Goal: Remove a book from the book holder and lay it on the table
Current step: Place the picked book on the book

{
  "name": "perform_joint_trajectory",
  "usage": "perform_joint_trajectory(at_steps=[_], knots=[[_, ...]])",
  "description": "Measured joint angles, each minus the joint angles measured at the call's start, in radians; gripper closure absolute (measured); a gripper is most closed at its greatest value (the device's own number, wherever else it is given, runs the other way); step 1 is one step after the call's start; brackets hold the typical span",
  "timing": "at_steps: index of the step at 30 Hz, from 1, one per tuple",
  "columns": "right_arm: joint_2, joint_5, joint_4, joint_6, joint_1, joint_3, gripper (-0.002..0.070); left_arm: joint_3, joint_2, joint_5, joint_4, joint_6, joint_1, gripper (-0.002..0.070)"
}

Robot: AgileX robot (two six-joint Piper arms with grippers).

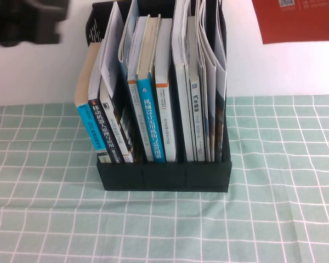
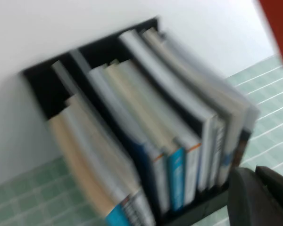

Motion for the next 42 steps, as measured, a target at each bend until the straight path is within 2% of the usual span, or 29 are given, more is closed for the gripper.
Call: perform_joint_trajectory(at_steps=[4, 9, 15, 20, 25, 35, 42], knots=[[0.000, 0.129, -0.008, -0.011, 0.000, 0.000, 0.0659, 0.006, -0.045, 0.101, 0.094, -0.075, 0.000, 0.0678], [0.000, 0.282, -0.072, 0.068, 0.000, 0.000, 0.0659, 0.119, -0.157, 0.123, 0.191, -0.201, 0.000, 0.0678], [0.002, 0.460, -0.344, 0.287, 0.000, 0.000, 0.0659, 0.381, -0.354, 0.013, 0.285, -0.383, 0.000, 0.0678], [0.026, 0.647, -0.593, 0.489, 0.000, -0.004, 0.0659, 0.611, -0.492, -0.079, 0.326, -0.491, 0.000, 0.0678], [0.100, 0.789, -0.823, 0.620, 0.025, -0.006, 0.0659, 0.782, -0.593, -0.115, 0.387, -0.590, 0.000, 0.0678], [0.394, 0.744, -1.130, 0.610, 0.229, -0.006, 0.0659, 0.915, -0.696, -0.126, 0.495, -0.754, 0.000, 0.0678], [0.508, 0.602, -1.199, 0.495, 0.250, -0.006, 0.0660, 0.916, -0.696, -0.187, 0.499, -0.768, 0.000, 0.0678]])
